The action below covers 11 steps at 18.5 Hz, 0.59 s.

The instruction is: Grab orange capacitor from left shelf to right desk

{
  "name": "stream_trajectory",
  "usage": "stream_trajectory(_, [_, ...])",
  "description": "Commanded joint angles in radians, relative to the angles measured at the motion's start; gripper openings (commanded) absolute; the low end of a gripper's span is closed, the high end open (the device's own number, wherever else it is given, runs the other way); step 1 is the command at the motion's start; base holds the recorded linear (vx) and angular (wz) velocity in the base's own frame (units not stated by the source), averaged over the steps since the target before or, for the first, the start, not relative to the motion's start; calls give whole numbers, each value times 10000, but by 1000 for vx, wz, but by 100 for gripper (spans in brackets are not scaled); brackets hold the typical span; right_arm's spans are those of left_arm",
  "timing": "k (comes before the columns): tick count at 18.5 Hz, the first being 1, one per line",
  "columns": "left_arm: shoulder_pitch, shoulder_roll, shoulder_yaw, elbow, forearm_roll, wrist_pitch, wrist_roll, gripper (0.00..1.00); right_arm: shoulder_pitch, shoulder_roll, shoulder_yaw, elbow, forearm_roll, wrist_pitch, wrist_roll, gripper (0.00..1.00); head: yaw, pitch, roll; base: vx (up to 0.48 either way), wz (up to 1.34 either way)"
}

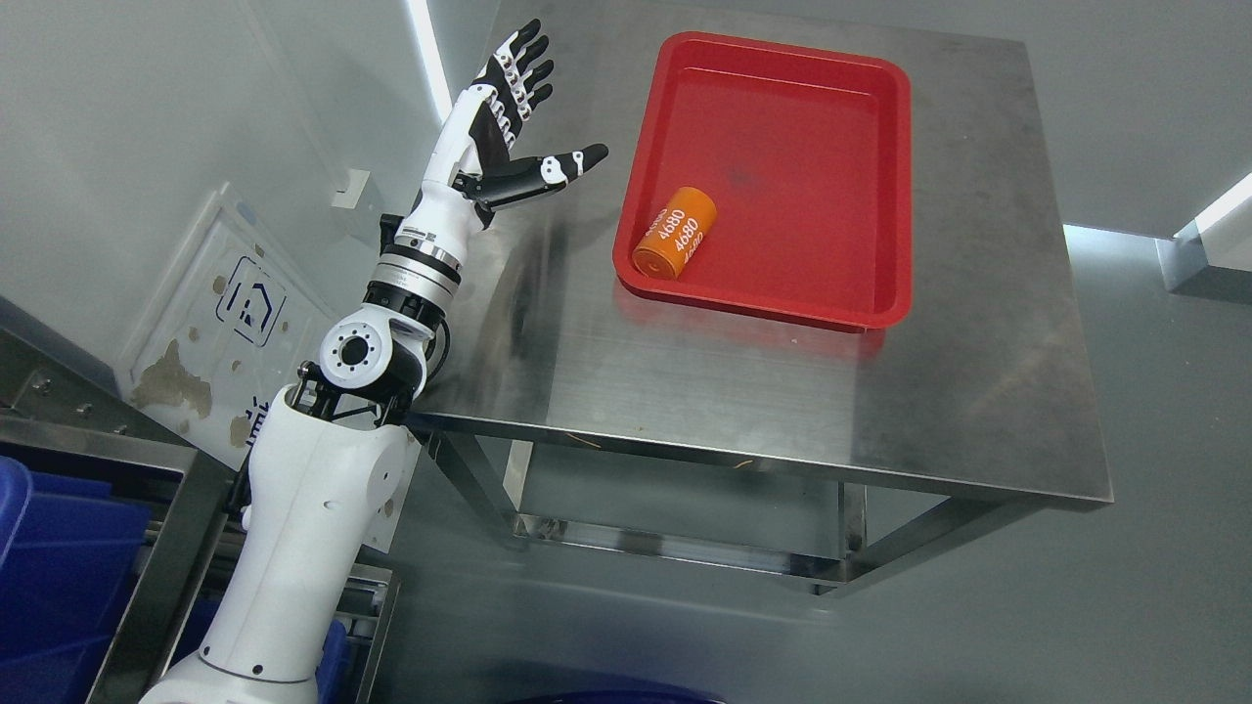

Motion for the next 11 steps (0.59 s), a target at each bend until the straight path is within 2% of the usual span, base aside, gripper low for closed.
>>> stream_trajectory(1, [366,215,563,-1134,5,-26,-9,100,337,-175,-123,-230,0,10,3,100,0,0,0,0,0])
stream_trajectory(11, [381,200,548,-1134,5,-27,-40,100,337,-175,-123,-230,0,10,3,100,0,0,0,0,0])
